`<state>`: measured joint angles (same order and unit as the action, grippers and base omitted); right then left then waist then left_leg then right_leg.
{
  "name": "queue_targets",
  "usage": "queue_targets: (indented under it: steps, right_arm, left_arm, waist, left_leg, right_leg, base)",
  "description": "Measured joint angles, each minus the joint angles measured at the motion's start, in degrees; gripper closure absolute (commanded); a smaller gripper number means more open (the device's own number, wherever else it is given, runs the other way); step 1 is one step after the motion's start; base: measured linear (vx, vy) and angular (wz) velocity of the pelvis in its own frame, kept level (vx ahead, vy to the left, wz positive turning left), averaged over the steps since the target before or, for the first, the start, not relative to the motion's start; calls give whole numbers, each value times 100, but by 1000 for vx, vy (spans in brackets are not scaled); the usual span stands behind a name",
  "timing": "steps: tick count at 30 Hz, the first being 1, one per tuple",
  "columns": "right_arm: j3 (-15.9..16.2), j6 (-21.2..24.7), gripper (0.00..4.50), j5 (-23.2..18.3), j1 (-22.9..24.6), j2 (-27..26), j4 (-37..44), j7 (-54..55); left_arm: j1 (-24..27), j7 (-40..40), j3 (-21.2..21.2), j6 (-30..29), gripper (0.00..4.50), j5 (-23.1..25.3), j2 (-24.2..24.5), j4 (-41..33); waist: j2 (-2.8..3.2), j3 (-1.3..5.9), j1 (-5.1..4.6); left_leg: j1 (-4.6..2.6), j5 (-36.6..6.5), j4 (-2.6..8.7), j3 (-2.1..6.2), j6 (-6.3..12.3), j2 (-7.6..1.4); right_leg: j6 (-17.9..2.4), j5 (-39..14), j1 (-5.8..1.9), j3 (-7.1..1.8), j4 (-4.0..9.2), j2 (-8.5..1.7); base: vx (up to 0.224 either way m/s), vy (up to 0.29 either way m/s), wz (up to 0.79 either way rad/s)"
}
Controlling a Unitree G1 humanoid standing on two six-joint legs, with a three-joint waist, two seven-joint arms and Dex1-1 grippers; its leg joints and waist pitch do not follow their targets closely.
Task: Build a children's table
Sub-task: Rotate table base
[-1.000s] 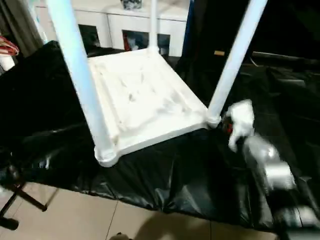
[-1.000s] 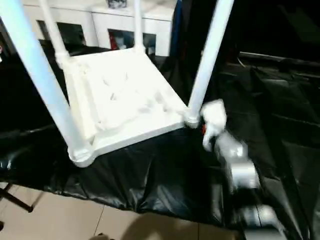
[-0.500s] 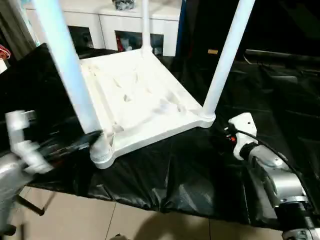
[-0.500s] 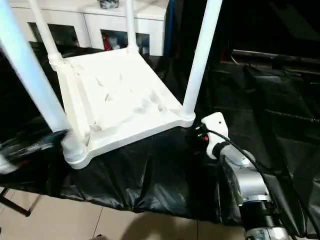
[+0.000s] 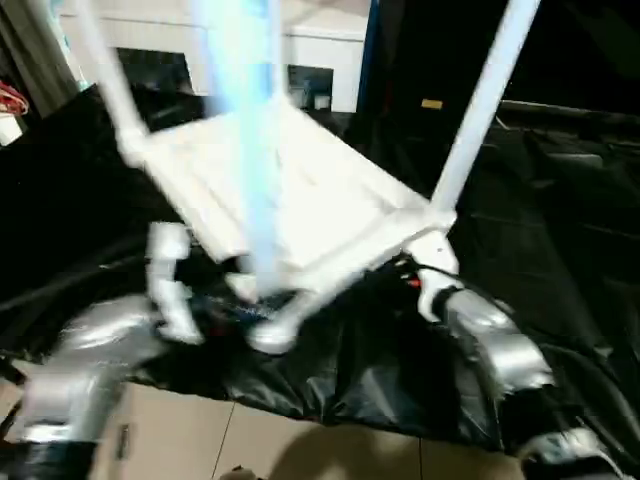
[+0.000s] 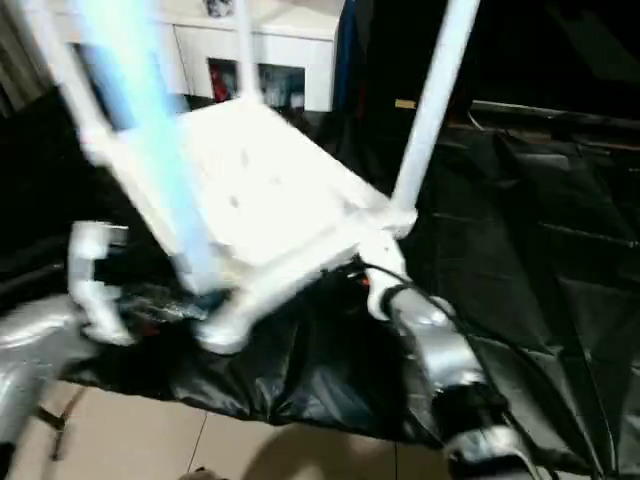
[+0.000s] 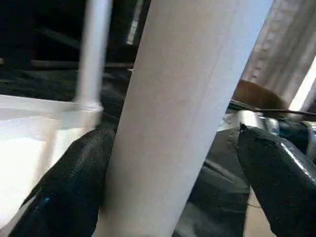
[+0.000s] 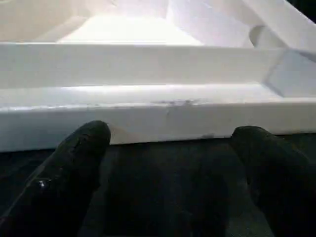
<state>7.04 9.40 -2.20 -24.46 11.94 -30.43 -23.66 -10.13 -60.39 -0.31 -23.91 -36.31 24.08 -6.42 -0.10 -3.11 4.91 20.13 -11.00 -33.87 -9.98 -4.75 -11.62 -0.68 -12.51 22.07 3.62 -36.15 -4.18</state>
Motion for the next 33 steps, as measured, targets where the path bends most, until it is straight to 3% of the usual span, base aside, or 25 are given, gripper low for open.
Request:
queue_targets:
  steps: [4,12,16,19,23,27,30,33]
  right_arm:
    - [-92,-125,0,48,-116,-70,-261,107]
    - [-116,-277,0,64,-166,-103,-425,137]
    - [-179,-458,0,107,-230,-126,-681,315]
    - [-188,-530,0,188,-252,-178,-723,388]
    - [-222,-591,0,186,-252,-131,-750,425]
    - [-281,-671,0,172,-199,39,-741,417]
    - [-529,-706,0,55,78,282,-466,363]
    - [-717,-685,0,-44,347,456,-67,277]
  left_arm:
    - [-563,68,-445,13,6,183,-500,250]
    - [-1319,110,-1005,300,6,701,-1286,1091]
    - [-1736,505,-1194,940,6,1184,-1823,1876]
    - [-1920,841,-1272,1311,6,1456,-1974,2230]
    - [-2010,1209,-1306,1704,6,1799,-2036,2621]
    - [-1984,1474,-1223,1833,6,1971,-2018,2696]
    - [-1695,1269,-1060,1893,6,1849,-1860,2445]
    - [-1274,795,-1047,1674,6,1559,-1524,2009]
  waist:
    - [-6,1,4]
    - [-3,1,-92]
    - [-1,2,-88]
    - [5,4,-139]
    - [17,3,-145]
    - [25,1,-86]
    - [34,1,6]
    - [44,0,15]
  left_leg:
    - [-1,4,-2,0,-4,0]
    - [10,2,1,-2,-3,-1]
    - [8,4,-6,0,-3,-1]
    - [23,5,-4,0,-3,-2]
    - [25,5,-4,0,-3,-3]
    - [21,4,-7,1,-1,-2]
    - [15,0,-7,1,4,-2]
    - [17,0,-4,1,4,-3]
  right_leg:
    - [-2,3,0,1,-1,0]
    - [-1,5,5,0,1,2]
    - [-3,8,3,1,1,1]
    - [-4,12,1,2,0,2]
    - [-4,12,1,2,0,2]
    - [-4,12,2,5,3,0]
    - [-4,11,5,5,7,-1]
    - [-5,11,11,6,6,0]
  base:
    - [0,0,0]
    - [0,0,0]
    - [0,0,0]
    - [0,0,0]
    - [0,0,0]
    - [0,0,0]
    - [0,0,0]
    - [0,0,0]
